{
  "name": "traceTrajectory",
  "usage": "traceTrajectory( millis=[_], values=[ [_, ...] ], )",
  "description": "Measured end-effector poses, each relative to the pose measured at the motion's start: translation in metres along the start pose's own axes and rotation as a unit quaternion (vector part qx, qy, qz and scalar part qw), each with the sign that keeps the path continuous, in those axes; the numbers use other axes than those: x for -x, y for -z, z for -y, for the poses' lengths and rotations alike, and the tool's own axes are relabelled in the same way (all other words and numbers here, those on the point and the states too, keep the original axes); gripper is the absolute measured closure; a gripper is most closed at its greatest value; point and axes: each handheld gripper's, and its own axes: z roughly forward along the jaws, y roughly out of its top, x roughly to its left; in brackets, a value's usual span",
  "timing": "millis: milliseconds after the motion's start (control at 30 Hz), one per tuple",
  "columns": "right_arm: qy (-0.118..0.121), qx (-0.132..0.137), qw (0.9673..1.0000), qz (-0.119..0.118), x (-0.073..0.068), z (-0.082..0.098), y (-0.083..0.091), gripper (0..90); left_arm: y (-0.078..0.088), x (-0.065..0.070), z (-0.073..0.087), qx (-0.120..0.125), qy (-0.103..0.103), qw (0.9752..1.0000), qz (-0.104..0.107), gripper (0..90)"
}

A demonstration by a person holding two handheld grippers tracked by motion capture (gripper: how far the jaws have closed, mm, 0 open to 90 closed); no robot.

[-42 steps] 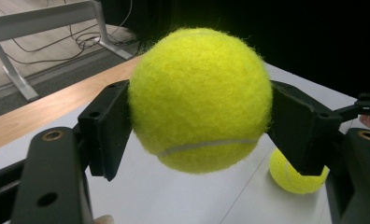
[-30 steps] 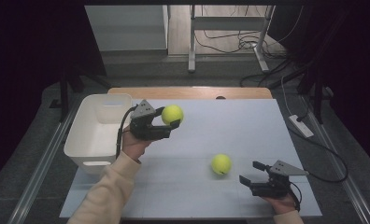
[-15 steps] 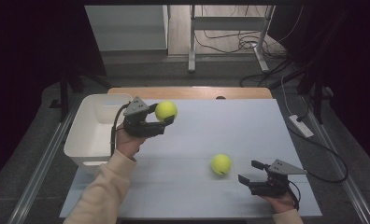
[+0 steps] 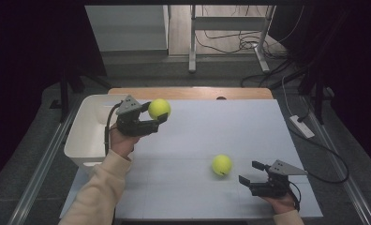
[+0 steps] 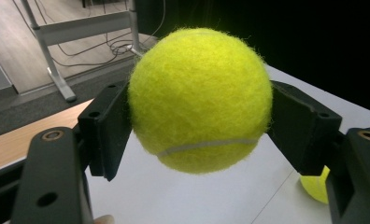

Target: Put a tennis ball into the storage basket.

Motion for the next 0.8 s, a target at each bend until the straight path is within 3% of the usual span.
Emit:
traceTrajectory(
  millis=[800],
  values=[
    [0.001, -0.002, 1.0, 0.0, -0.001, 0.0, 0.0, 13.8, 0.011, -0.024, 0.004, 0.0, 0.02, 0.9994, -0.029, 27.4]
  ],
)
